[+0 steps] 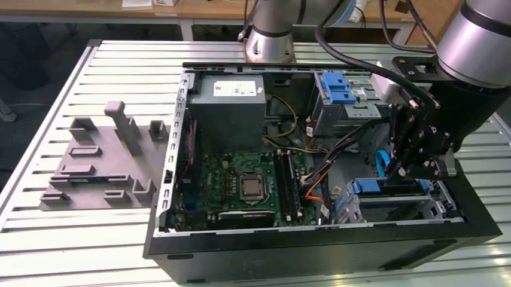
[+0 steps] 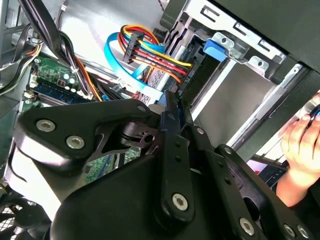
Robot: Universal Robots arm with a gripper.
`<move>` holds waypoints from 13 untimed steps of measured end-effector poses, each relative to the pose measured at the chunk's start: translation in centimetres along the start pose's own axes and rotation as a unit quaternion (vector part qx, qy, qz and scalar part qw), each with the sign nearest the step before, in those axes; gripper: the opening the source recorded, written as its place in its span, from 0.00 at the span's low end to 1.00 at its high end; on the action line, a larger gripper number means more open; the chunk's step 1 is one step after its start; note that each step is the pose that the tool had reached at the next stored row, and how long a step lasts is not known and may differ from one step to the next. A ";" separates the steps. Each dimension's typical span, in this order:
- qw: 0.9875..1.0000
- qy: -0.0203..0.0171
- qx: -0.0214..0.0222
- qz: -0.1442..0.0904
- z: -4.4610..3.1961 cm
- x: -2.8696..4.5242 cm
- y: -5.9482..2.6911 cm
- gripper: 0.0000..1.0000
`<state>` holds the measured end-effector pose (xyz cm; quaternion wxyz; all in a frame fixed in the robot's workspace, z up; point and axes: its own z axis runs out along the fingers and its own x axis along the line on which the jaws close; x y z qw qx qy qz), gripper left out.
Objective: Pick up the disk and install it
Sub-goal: 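Insert the second disk wire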
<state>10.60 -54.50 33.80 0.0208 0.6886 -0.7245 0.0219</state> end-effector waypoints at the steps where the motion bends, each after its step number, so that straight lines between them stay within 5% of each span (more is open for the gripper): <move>1: 1.000 0.000 0.000 0.000 0.03 0.01 -0.01 0.16; 13: 1.000 0.000 0.000 0.000 0.19 0.11 -0.10 0.16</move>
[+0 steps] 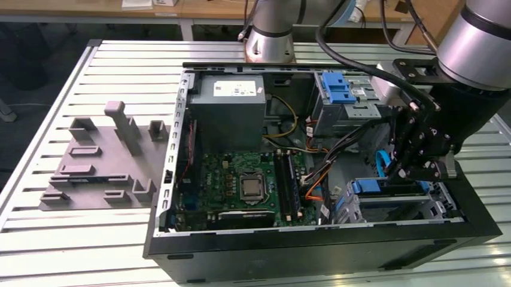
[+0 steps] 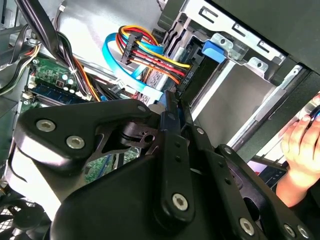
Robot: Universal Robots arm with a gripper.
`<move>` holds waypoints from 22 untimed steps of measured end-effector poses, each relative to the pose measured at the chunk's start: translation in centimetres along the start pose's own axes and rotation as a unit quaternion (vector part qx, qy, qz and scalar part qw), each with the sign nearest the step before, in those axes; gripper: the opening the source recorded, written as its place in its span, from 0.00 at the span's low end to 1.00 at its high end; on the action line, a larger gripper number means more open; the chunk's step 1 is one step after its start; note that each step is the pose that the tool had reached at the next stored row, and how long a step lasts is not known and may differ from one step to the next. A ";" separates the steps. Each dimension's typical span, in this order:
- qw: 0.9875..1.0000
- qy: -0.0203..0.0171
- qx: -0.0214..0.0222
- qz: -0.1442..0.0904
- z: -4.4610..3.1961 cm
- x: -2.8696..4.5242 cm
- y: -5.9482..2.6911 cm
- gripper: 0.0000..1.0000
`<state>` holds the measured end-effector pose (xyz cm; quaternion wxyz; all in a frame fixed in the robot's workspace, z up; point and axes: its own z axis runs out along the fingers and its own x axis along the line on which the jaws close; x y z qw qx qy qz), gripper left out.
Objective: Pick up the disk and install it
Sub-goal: 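Insert the second disk wire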
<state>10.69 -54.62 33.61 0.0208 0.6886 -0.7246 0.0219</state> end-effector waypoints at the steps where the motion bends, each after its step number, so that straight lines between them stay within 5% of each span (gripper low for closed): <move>1: 1.000 0.000 0.000 0.000 0.01 0.00 0.00 0.16; 22: 1.000 -0.004 0.000 0.000 0.24 0.01 -0.25 0.16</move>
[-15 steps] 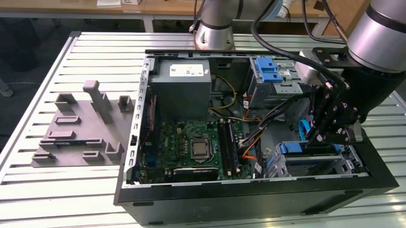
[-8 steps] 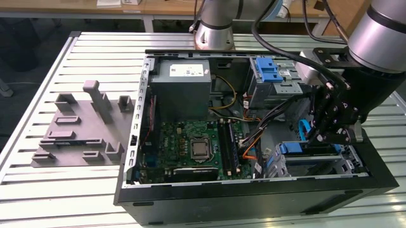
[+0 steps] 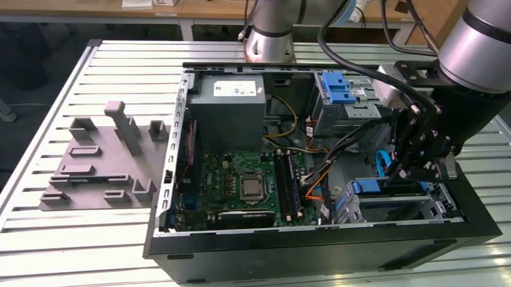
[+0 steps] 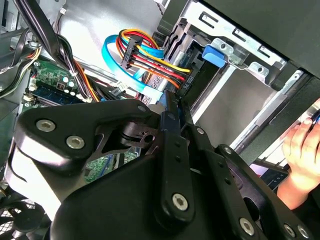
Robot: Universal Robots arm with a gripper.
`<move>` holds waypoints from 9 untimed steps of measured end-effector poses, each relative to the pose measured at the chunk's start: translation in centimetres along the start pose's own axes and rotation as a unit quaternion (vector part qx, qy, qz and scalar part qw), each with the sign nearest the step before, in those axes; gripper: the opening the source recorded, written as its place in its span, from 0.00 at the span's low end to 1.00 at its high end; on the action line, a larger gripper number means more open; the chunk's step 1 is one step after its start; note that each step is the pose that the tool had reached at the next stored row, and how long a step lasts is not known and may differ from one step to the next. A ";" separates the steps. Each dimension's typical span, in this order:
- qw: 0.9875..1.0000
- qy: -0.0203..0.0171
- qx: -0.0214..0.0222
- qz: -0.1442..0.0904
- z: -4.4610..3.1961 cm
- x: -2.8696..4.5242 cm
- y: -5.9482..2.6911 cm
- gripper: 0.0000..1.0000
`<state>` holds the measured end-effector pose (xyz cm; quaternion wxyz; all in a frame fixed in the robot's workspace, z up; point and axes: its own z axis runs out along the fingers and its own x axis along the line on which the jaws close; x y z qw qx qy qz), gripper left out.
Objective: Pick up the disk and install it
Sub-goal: 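Insert the second disk wire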
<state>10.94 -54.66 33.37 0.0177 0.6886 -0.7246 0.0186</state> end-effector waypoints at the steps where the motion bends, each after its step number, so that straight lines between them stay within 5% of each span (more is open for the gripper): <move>1: 1.000 0.000 0.000 0.000 0.02 0.00 -0.01 0.16; 9: 1.000 0.000 0.000 0.000 0.26 0.05 -0.06 0.16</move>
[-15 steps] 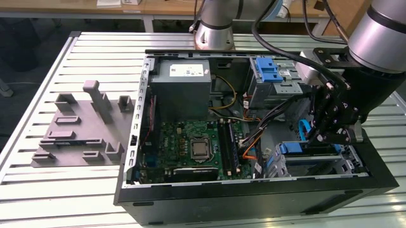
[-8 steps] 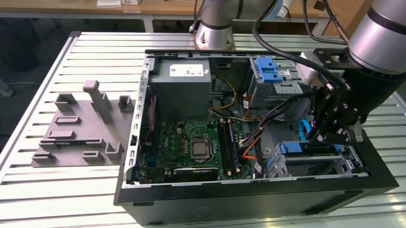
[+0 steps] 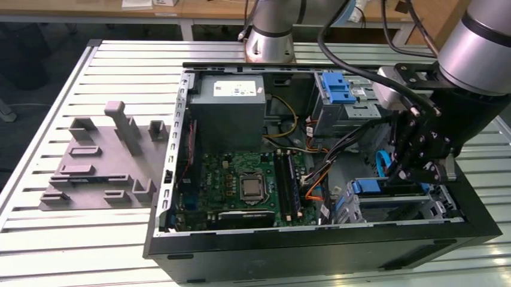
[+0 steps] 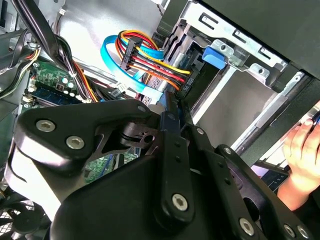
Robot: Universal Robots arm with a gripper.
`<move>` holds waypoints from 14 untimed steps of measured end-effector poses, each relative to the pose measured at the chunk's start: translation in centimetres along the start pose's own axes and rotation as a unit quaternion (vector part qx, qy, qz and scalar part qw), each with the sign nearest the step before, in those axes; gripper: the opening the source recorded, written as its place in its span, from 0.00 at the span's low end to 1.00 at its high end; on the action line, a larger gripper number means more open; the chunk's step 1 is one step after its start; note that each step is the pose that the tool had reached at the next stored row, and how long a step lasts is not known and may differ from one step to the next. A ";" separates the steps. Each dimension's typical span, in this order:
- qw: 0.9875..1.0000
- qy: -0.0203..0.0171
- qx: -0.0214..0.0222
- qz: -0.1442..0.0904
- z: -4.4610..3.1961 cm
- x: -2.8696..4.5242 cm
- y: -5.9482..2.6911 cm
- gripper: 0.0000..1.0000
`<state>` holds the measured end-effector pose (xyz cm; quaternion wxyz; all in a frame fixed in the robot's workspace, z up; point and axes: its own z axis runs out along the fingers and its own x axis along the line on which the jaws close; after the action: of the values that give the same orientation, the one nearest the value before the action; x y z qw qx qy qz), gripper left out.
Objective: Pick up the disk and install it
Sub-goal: 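Insert the second disk wire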
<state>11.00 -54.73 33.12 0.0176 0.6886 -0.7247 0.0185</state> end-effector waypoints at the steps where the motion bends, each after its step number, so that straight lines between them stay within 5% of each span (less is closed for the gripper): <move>1: 1.000 0.000 0.000 0.000 0.03 0.01 -0.01 0.16; 14: 1.000 0.000 0.000 0.000 0.28 0.05 -0.02 0.17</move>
<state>11.02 -54.79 32.84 0.0174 0.6887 -0.7246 0.0184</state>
